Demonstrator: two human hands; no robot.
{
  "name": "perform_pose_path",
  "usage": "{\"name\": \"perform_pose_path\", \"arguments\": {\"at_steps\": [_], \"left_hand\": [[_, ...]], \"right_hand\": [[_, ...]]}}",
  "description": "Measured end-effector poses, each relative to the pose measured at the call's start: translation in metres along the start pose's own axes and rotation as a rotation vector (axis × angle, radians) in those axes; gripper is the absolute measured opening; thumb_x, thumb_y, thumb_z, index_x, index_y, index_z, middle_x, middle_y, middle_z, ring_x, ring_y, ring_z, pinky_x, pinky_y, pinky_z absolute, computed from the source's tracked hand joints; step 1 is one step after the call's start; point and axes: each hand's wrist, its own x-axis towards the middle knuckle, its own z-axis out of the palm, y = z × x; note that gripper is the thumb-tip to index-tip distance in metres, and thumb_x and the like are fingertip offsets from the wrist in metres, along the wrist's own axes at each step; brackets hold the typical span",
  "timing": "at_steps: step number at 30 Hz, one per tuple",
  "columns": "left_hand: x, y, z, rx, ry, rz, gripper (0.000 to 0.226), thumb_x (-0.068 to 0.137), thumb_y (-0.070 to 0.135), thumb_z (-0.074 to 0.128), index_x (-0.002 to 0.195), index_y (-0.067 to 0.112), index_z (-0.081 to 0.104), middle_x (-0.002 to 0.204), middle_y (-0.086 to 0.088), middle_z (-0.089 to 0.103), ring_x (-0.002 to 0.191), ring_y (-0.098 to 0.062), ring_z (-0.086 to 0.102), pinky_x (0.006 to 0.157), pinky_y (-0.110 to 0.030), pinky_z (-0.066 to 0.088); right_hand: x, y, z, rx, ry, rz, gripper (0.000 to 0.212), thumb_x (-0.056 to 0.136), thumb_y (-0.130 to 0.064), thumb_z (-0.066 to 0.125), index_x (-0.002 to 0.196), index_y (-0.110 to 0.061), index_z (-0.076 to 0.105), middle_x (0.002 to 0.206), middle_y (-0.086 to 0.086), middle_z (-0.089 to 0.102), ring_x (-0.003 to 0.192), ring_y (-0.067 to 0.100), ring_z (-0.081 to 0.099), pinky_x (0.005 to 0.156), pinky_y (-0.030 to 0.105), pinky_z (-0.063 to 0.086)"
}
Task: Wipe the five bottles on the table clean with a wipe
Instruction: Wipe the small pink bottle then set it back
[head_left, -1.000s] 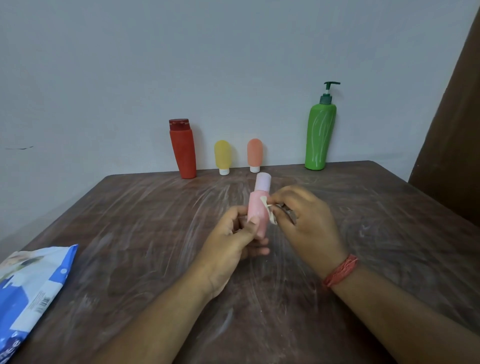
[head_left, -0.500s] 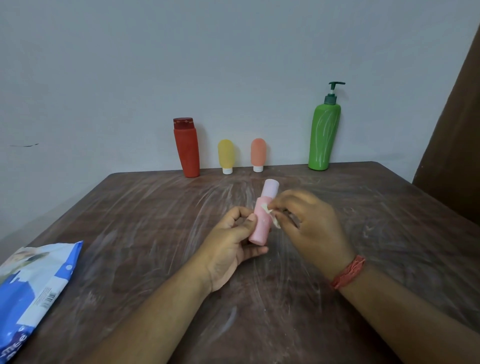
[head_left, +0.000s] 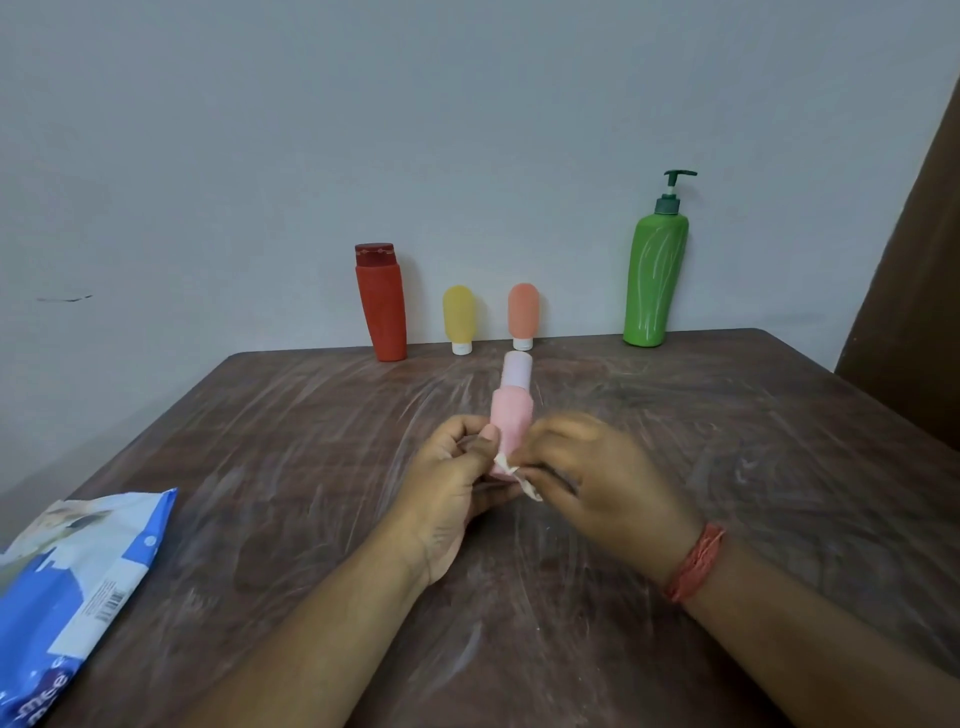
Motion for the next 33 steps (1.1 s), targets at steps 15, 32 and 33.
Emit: {"name": "perform_pose_path", "arguments": {"at_steps": [15,32,33], "left_hand": [[0.000,-0.004,0.005,0.147,0.031,0.006,0.019,0.107,0.017,0.048,0.115,0.008,0.063,0.107,-0.013,0.076,0.102,-0.033,0.073,0.095,-0.049,0.058],[-0.004,0.001,0.005,0.102,0.013,0.022,0.020,0.107,0.024,0.049,0.120,0.018,0.062,0.104,-0.010,0.077,0.086,-0.024,0.076,0.068,-0.033,0.061],[-0.005,0.001,0.007,0.089,0.003,0.030,0.019,0.107,0.025,0.050,0.121,0.019,0.062,0.106,-0.008,0.076,0.086,-0.023,0.076,0.069,-0.034,0.061]], "right_hand": [[0.002,0.005,0.001,0.126,0.226,0.202,0.009,0.086,-0.008,0.074,0.091,-0.015,0.072,0.090,-0.009,0.062,0.080,0.004,0.057,0.070,0.018,0.046],[-0.002,0.002,0.007,0.328,0.198,0.283,0.013,0.084,-0.004,0.074,0.089,-0.016,0.071,0.089,-0.012,0.061,0.083,0.011,0.065,0.072,0.035,0.056],[-0.002,0.002,0.007,0.317,0.200,0.286,0.013,0.084,-0.004,0.074,0.088,-0.015,0.070,0.089,-0.010,0.061,0.083,0.011,0.065,0.071,0.035,0.056]]}}
